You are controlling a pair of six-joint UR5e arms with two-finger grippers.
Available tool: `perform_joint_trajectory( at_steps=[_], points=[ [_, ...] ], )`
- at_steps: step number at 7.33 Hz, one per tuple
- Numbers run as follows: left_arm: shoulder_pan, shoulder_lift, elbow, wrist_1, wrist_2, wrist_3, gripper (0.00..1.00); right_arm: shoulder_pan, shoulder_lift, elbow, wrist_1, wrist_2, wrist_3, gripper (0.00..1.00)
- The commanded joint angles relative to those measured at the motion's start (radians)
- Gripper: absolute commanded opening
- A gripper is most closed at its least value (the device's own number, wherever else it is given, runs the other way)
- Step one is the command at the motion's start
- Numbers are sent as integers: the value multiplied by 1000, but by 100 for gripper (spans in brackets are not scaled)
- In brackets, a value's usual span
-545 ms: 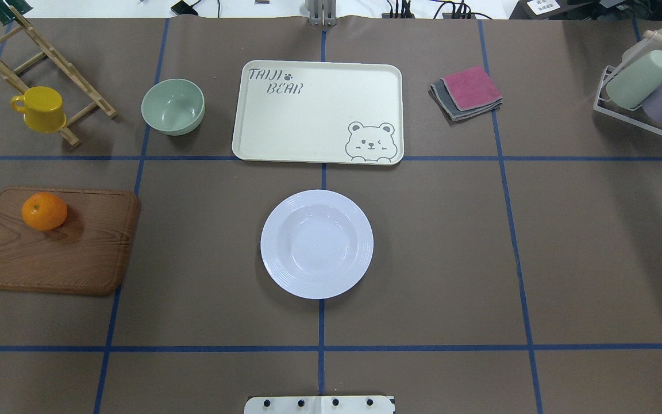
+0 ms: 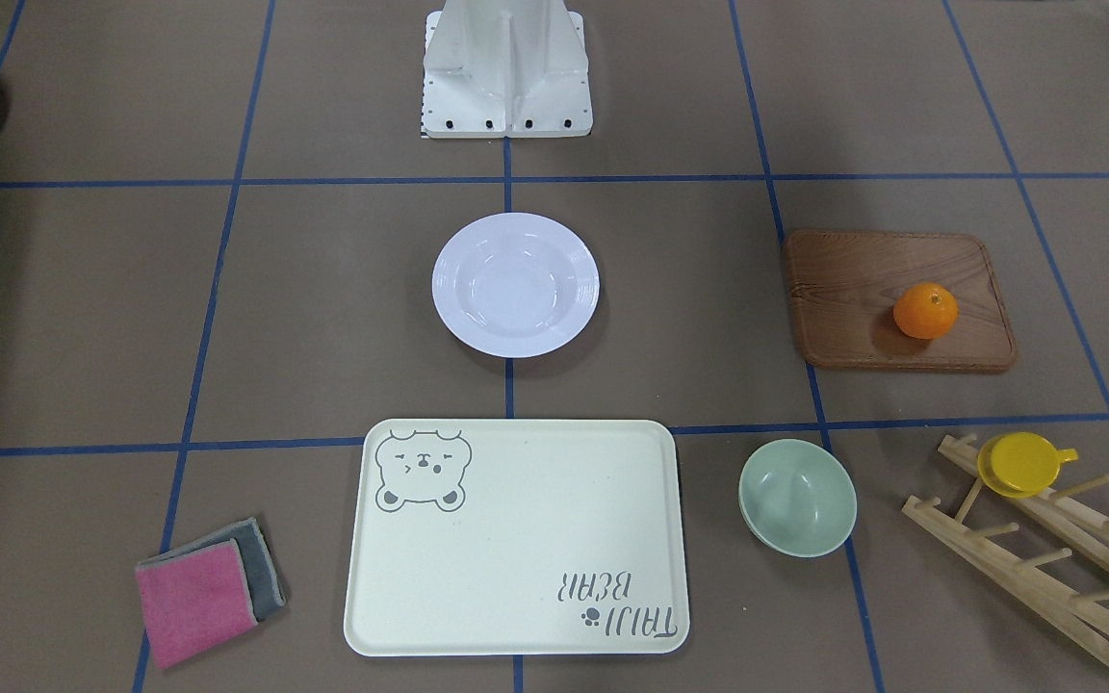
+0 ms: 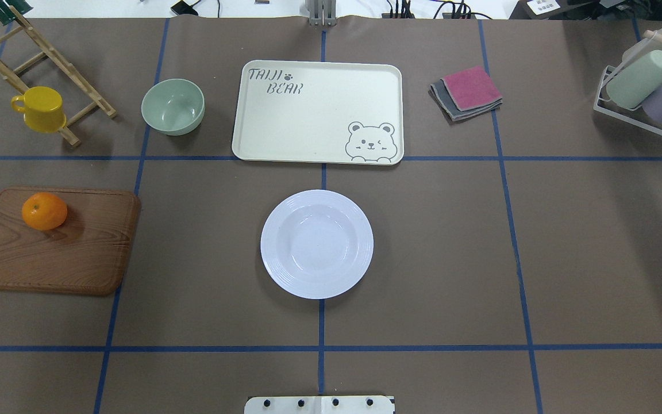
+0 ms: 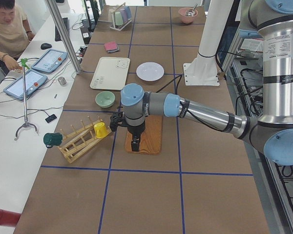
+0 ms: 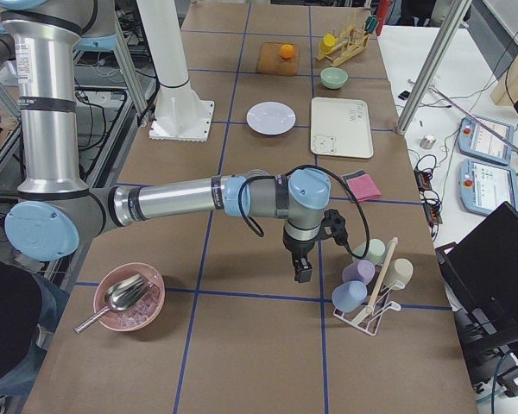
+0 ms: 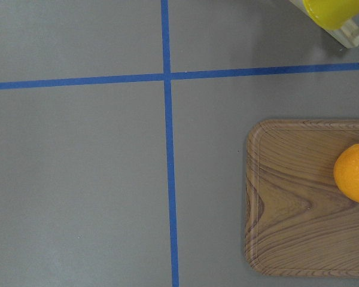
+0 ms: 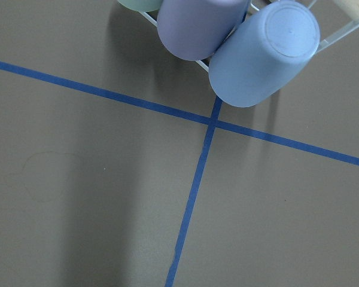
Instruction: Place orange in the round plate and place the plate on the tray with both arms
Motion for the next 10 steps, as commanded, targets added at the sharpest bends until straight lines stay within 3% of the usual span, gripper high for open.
perform_joint_trajectory(
  at_steps=[1,2,4,5,6,10],
  points=[
    [21,-51,-12,-20,3,1,100,0,6,0,8,0,2,100],
    [21,-120,-21,-38,0,-3,100,0,7,0,8,2,2,100],
    [43,-110,-49,-90,-17,12,100,0,7,1,8,2,5,100],
    [121,-111,-42,-162,-17,-30,100,0,9,1,8,3,6,100],
    [213,-127,-17,-198,-6,-90,100,-7,9,1,8,5,6,100],
    [393,-125,134,-486,64,-340,100,-8,9,0,8,5,5,100]
  ],
)
